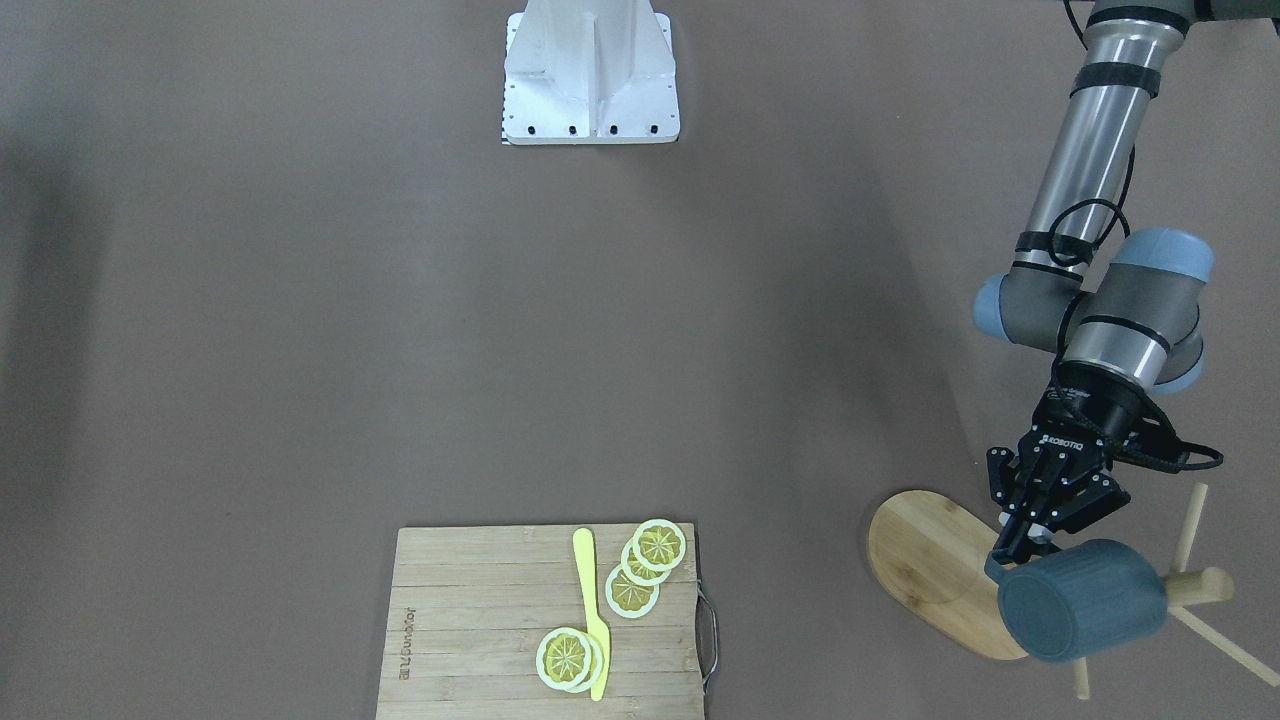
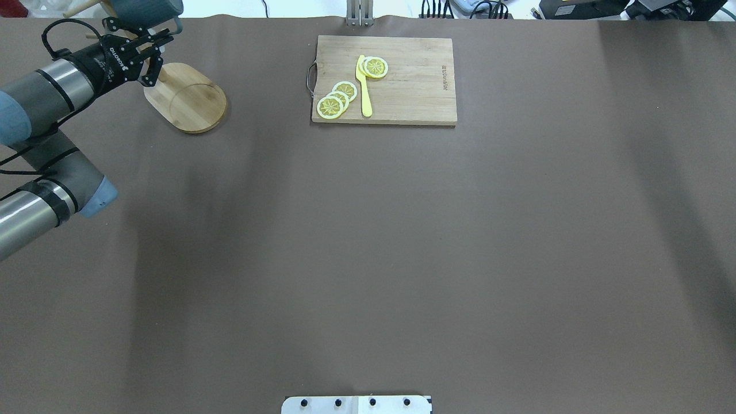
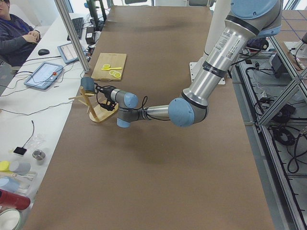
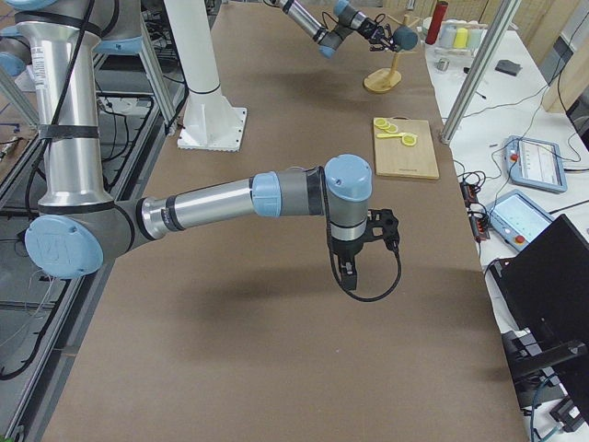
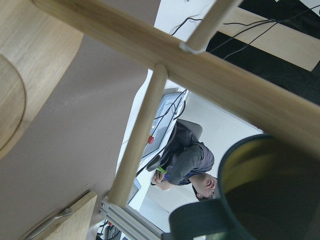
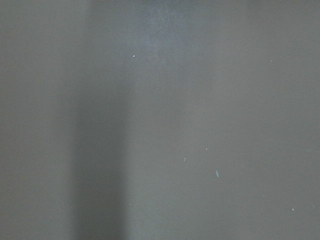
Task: Hang cup on storage rack
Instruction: 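Open the left gripper and release the mug handle on the peg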
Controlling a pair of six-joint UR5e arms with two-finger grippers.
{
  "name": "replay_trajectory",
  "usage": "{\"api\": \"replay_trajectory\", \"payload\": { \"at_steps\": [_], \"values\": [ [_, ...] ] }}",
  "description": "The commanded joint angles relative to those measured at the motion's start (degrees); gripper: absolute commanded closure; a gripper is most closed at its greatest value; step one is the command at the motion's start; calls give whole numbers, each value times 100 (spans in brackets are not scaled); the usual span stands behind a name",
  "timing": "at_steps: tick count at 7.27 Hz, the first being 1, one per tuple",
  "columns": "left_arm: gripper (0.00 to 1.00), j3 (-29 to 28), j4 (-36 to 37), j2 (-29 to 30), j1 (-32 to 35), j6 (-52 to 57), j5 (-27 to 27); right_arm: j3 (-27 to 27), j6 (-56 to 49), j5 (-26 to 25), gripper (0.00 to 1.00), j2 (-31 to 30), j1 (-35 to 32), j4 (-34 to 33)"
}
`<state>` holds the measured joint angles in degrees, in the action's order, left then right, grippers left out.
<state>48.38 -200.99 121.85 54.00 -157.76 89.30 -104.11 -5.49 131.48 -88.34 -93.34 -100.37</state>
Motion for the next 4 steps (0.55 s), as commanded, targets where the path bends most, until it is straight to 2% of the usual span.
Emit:
{"api": "replay_trajectory", "payload": {
  "at_steps": [1,2,4],
  "values": [
    [46,22,-1,-3,-3,0,0,-4,30,0,0,27,0,0],
    [0,66,-114,-3,-3,0,0,4,31,0,0,27,0,0],
    [1,205,-124,-82,-12,0,0,40,31,0,0,71,9,-9]
  ]
}}
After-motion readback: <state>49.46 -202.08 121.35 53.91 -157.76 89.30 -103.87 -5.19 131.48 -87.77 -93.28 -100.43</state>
